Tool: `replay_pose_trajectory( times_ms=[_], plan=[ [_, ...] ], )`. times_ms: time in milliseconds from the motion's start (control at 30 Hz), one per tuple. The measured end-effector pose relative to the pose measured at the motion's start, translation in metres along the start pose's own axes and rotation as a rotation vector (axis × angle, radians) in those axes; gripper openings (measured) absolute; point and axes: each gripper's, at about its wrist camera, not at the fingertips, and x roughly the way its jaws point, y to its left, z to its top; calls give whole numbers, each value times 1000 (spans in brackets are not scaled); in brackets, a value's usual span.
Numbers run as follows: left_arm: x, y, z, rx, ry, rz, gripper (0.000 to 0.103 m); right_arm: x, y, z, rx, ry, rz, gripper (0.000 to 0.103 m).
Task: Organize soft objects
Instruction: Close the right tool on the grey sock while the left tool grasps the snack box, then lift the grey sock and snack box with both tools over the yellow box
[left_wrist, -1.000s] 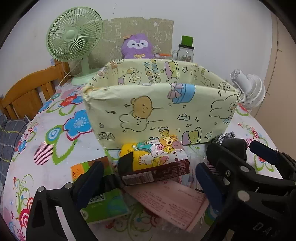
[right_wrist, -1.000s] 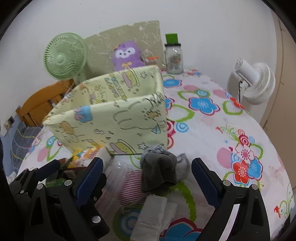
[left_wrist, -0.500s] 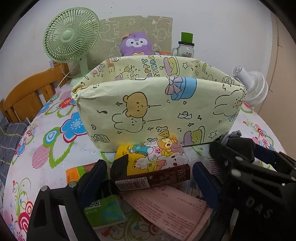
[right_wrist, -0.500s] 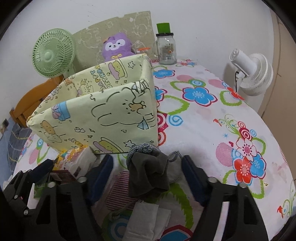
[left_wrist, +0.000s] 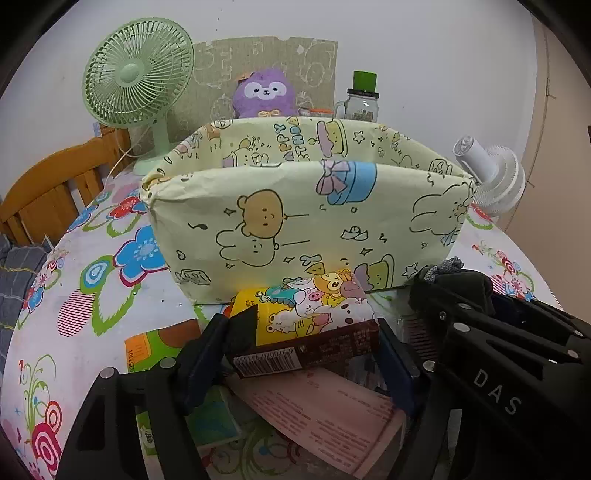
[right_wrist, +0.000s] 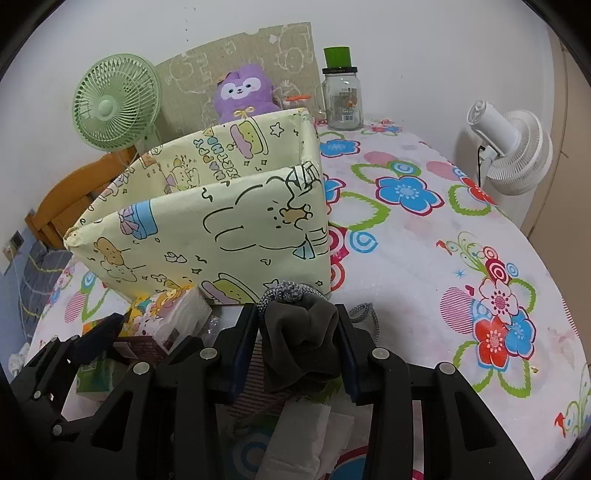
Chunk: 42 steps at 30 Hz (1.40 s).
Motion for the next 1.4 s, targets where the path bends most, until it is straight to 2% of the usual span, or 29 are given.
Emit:
replay_pose_trajectory(
  times_ms=[1400],
  plan=[
    [-71, -3, 6, 3, -137, -8, 77, -81, 24, 6, -90, -159, -24, 44]
  ],
)
